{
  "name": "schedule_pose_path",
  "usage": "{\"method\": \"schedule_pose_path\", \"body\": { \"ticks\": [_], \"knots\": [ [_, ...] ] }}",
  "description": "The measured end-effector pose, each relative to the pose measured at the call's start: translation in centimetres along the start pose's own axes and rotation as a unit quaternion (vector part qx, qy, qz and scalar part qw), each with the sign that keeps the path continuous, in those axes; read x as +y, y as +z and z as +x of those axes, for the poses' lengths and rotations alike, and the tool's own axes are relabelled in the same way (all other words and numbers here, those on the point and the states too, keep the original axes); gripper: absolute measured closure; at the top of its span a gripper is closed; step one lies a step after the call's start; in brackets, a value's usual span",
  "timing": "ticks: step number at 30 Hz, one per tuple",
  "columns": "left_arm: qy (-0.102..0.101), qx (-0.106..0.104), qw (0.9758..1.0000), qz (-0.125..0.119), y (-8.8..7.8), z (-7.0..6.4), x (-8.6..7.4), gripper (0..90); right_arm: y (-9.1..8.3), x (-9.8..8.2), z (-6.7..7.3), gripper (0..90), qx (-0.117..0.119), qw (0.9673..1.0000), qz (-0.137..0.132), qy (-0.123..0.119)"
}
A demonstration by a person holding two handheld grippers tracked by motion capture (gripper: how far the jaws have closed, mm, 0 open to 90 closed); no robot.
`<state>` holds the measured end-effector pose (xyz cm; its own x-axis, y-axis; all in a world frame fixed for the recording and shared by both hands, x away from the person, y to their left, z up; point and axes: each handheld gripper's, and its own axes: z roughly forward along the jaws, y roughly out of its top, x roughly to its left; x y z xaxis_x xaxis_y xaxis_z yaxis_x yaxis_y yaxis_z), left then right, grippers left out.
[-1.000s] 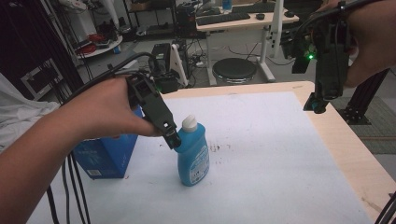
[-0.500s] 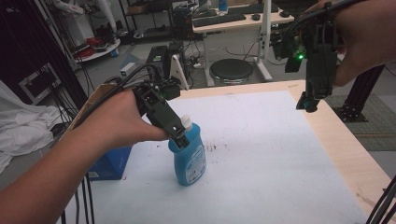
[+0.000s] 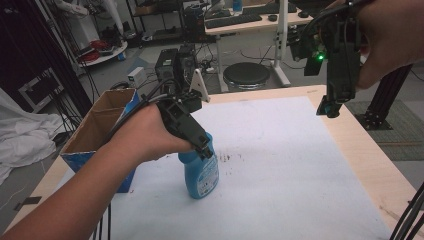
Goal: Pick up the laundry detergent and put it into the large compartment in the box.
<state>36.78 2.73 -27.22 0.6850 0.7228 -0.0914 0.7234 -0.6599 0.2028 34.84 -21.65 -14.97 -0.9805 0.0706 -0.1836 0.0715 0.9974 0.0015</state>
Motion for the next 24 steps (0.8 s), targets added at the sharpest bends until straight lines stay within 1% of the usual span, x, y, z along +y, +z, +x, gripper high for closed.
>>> {"method": "schedule_pose_path", "body": {
  "ticks": [2, 3, 4, 6, 11, 12, 14, 16, 17, 18, 21, 22, 23, 24],
  "knots": [
    [-0.001, 0.003, 1.0, 0.007, 0.4, 0.1, 0.2, 1.7, 0.1, 0.0, 0.0, 2.4, 0.001, 1.0, 0.0, -0.001],
    [-0.003, 0.005, 1.0, 0.007, 0.6, 0.0, 0.4, 1.7, 0.1, 0.0, 0.0, 2.4, 0.001, 1.0, 0.001, -0.001],
    [-0.008, 0.007, 0.9999, 0.004, 0.8, 0.0, 0.5, 1.7, 0.1, -0.1, -0.1, 2.4, 0.0, 1.0, 0.003, 0.0],
    [-0.01, 0.013, 0.9998, 0.008, 1.1, 0.0, 0.8, 1.7, 0.1, -0.1, -0.1, 2.4, 0.0, 1.0, 0.005, 0.001],
    [-0.004, 0.022, 0.9996, 0.019, 1.8, -0.3, 1.3, 1.7, 0.2, -0.2, -0.3, 2.4, -0.001, 1.0, 0.004, 0.001],
    [-0.005, 0.023, 0.9996, 0.016, 2.0, -0.3, 1.3, 1.7, 0.2, -0.2, -0.3, 2.4, -0.002, 1.0, 0.004, 0.001],
    [-0.004, 0.034, 0.9993, 0.017, 2.2, -0.4, 1.4, 1.7, 0.2, -0.2, -0.2, 2.4, 0.0, 1.0, 0.004, 0.002],
    [-0.004, 0.041, 0.9989, 0.021, 2.4, -0.4, 1.4, 1.7, 0.3, -0.1, -0.2, 2.4, -0.001, 1.0, 0.005, -0.003],
    [-0.005, 0.041, 0.9989, 0.02, 2.5, -0.4, 1.4, 1.7, 0.3, -0.1, -0.2, 2.4, -0.001, 1.0, 0.005, 0.0],
    [0.001, 0.04, 0.9988, 0.026, 2.5, -0.3, 1.4, 1.7, 0.3, -0.2, -0.2, 2.4, 0.0, 1.0, 0.005, -0.001],
    [0.001, 0.045, 0.9987, 0.026, 2.5, -0.3, 1.4, 1.7, 0.3, -0.3, -0.2, 2.4, -0.002, 1.0, 0.005, 0.001],
    [-0.005, 0.047, 0.9987, 0.019, 2.6, -0.4, 1.4, 1.7, 0.3, -0.3, -0.2, 2.4, -0.002, 1.0, 0.005, 0.001],
    [0.0, 0.048, 0.9986, 0.024, 2.6, -0.3, 1.5, 1.7, 0.3, -0.4, -0.3, 2.4, -0.004, 1.0, 0.007, 0.0],
    [-0.002, 0.051, 0.9985, 0.021, 2.6, -0.4, 1.5, 1.7, 0.3, -0.4, -0.3, 2.4, -0.003, 1.0, 0.006, 0.001]
  ]
}}
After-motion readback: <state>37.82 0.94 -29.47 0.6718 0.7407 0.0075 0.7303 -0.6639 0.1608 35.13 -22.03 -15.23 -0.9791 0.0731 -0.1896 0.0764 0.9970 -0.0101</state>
